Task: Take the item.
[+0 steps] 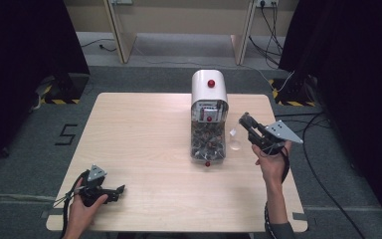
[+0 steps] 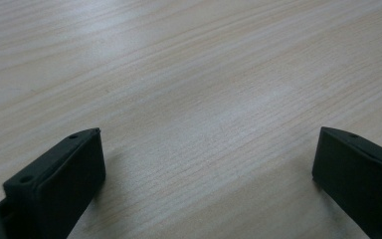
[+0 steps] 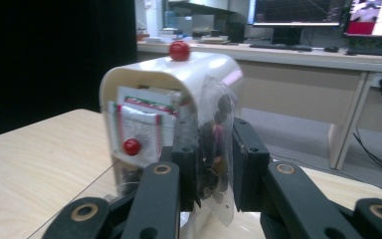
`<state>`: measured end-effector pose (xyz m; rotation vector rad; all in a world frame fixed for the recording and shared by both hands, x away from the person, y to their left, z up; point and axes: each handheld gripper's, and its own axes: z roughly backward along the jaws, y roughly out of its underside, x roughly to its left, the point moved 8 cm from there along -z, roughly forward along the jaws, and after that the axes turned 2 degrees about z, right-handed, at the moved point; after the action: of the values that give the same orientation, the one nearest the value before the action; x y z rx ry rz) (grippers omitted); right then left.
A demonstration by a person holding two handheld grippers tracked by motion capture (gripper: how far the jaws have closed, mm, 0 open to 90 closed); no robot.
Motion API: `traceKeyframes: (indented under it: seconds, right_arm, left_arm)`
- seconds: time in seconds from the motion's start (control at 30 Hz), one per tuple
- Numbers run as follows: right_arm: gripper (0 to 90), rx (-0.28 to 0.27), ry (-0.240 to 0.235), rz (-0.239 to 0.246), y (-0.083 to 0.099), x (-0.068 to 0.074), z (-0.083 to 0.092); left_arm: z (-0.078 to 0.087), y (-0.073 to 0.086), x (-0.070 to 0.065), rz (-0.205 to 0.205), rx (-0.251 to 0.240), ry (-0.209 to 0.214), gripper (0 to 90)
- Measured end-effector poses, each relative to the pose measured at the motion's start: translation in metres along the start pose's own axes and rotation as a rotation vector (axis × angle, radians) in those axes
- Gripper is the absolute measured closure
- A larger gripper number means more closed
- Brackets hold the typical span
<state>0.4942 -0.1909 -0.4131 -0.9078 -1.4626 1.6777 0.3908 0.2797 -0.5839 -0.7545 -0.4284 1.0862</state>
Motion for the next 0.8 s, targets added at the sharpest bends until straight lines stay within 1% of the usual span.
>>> traceKeyframes:
  seconds: [0.2, 0.4, 0.57, 0.7, 0.8]
  right_arm:
    - [76.1, -0.007, 0.017, -0.017, 0.001, -0.012, -0.003]
    - [76.1, -0.002, 0.025, -0.026, 0.004, -0.014, -0.01]
    - [76.1, -0.003, 0.042, -0.028, 0.008, -0.019, -0.013]
    - [76.0, 0.0, 0.048, -0.047, 0.011, -0.024, -0.014]
    - [76.0, 0.011, 0.058, -0.052, 0.016, -0.027, -0.017]
  left_arm:
    - [0.0, 0.0, 0.0, 0.006, -0.001, -0.004, 0.0]
    - [0.0, 0.0, 0.0, 0.006, -0.001, -0.004, 0.0]
    - [0.0, 0.0, 0.0, 0.006, -0.001, -0.004, 0.0]
    - [0.0, 0.0, 0.0, 0.006, -0.001, -0.004, 0.0]
    - [0.0, 0.0, 0.0, 0.006, -0.001, -0.004, 0.0]
